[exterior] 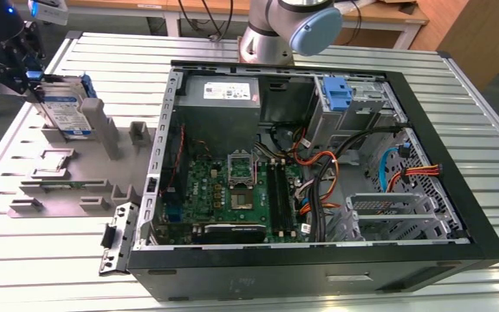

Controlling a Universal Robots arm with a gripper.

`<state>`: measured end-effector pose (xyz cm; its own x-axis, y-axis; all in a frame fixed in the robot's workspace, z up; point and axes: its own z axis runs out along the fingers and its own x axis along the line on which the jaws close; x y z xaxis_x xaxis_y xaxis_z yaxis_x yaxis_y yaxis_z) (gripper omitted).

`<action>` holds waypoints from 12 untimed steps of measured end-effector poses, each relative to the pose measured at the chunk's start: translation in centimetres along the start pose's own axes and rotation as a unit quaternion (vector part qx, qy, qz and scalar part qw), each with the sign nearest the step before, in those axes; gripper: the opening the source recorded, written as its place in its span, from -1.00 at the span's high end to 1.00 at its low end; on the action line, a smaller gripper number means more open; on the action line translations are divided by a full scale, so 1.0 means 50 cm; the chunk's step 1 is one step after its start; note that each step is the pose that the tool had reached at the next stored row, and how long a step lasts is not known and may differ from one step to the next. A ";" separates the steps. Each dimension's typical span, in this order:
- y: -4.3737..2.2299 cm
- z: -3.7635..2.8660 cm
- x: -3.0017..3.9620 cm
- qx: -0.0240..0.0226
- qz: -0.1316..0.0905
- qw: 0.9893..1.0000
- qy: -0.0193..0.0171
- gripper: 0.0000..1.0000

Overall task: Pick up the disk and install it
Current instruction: 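Pick up the disk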

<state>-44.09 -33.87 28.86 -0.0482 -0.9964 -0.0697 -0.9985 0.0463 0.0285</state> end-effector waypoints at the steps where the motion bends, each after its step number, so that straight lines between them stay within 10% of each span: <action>1: 0.000 0.000 0.000 0.000 0.000 1.000 0.000 0.07; 12: 0.000 0.000 0.000 0.000 0.000 1.000 0.000 0.23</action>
<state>-44.09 -33.87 28.85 -0.0482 -0.9964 -0.0697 -0.9985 0.0463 0.0286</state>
